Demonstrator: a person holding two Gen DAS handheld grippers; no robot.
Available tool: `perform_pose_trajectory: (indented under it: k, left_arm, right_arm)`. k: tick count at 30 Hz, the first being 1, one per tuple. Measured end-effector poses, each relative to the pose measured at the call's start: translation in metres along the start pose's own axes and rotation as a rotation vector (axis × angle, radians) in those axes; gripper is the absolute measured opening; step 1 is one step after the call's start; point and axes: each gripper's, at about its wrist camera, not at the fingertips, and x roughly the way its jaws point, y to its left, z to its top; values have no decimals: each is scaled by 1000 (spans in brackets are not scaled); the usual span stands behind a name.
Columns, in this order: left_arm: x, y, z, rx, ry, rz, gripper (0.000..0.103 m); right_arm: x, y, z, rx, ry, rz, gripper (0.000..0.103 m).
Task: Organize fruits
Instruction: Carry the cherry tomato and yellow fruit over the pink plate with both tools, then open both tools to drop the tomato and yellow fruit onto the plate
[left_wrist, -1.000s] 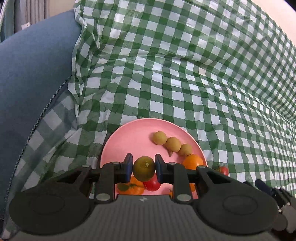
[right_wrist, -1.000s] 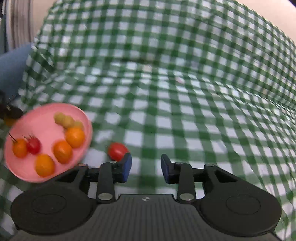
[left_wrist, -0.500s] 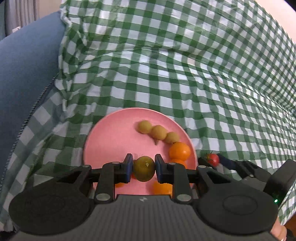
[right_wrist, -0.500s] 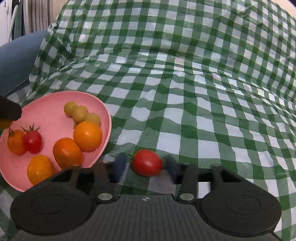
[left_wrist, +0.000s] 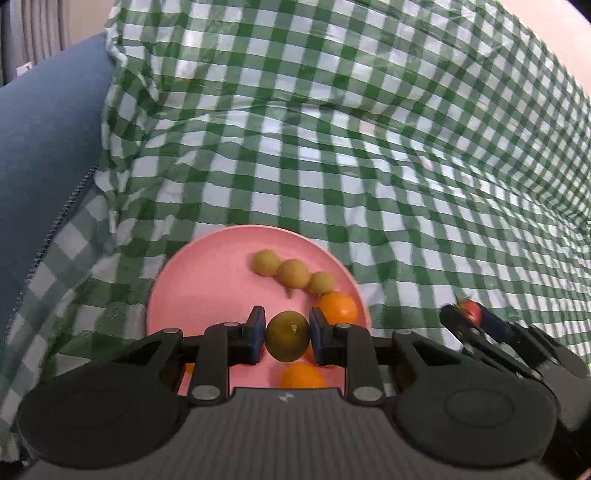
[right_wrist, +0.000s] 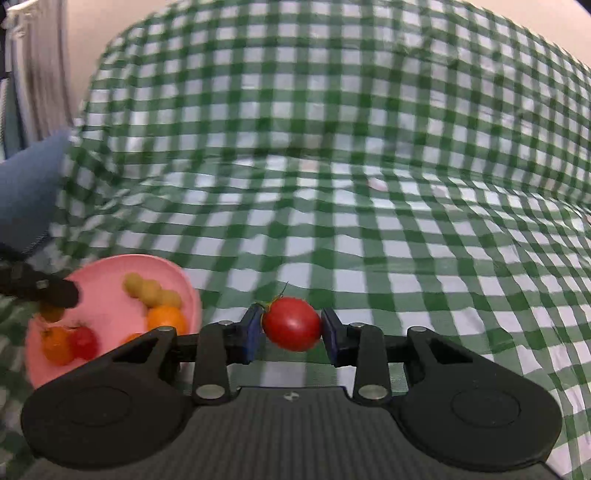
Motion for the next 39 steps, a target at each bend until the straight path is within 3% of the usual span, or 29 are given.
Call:
perform_pose_trajectory:
  k: [9, 30, 31, 32, 33, 34, 36, 39]
  left_arm:
    - [13, 33, 11, -12, 18, 97, 28]
    - [48, 50, 14, 31, 85, 120, 29]
    - [47, 50, 15, 32, 80, 118, 37]
    - [46, 50, 16, 30, 74, 117, 66]
    - [43, 50, 17, 23, 67, 125, 84]
    - [38, 50, 19, 12, 42, 158, 103]
    - [26, 47, 20, 14, -30, 210, 103]
    - [13, 46, 23, 38, -13, 211, 103]
  right_arm:
    - [1, 64, 9, -104, 21, 134, 36]
    - [24, 98, 16, -177, 71, 146, 36]
    - [25, 99, 16, -177, 73, 148, 37]
    - [25, 99, 17, -177, 76, 152, 37]
    - [26, 99, 18, -178, 77, 157, 45]
    - [24, 99, 18, -179, 78, 154, 63]
    - [19, 98, 21, -172, 60, 130, 82]
    - [5, 98, 24, -187, 45, 135, 86]
